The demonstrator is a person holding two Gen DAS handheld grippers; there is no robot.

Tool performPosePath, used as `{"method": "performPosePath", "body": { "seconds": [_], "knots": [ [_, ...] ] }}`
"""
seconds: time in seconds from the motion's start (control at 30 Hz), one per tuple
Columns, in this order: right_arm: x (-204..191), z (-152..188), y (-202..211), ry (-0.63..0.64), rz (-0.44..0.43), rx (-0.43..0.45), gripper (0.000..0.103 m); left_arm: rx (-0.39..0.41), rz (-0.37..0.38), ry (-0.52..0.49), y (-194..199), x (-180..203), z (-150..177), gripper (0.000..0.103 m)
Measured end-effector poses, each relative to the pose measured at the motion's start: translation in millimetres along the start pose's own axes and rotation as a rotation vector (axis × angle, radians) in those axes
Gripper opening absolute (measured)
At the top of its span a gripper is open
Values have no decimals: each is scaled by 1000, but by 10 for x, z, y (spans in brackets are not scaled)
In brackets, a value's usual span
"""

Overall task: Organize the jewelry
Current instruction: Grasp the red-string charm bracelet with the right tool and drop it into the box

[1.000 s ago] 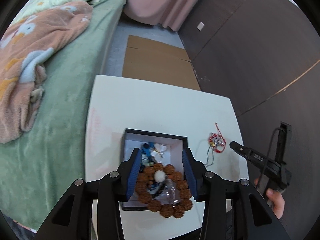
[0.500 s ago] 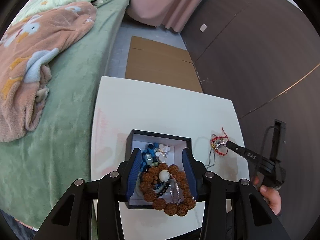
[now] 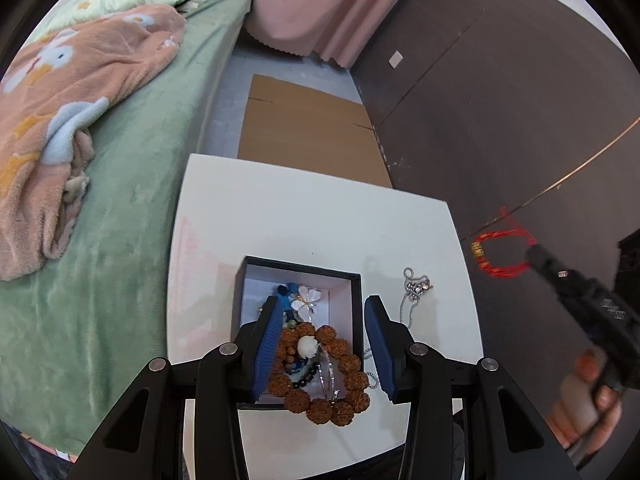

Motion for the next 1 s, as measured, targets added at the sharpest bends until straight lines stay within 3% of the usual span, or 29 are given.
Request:
{"method": "performPosePath", "body": {
  "seconds": [0.3,0.5,0.53,0.57,0.6,0.63,0.8,0.9,0.97,1.0],
  "knots": [
    [-817,-63,343,122,-115,44,5,57,1,56,309,-269,-24,44],
    [-1235,231,42,175,-193,-77,7,73,-12,77,419,-399,8,44],
    [-1321,326,-74,196,-199,-130,11,77,-15,78,434,-408,9,44],
    [-1355,382,-155,208,-190,-162,29,79,-16,79,450,-414,10,44],
    [-1368,416,-228,218,-176,-181,45,82,-14,79,462,-416,13,44],
    [-1348,438,-266,221,-156,-175,49,83,-11,76,468,-411,17,44],
    [-984,393,-337,169,-76,-150,50,70,3,67,393,-351,61,44],
    [-737,347,-374,159,15,-134,50,53,30,64,277,-284,103,44],
    [-544,324,-421,143,57,-140,50,46,33,61,190,-239,129,58],
    [-470,313,-455,138,76,-143,50,50,31,59,161,-219,137,74]
  ]
}}
Point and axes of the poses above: each gripper's, at about its wrist camera, not at the fingertips, and y roughly against the way its jaws point, x to its right, z to its underside, the point moved 4 cm from there along -y, roughly the way its jaws point, and after that the axes turned 9 degrees about z, right-handed, at the moved point
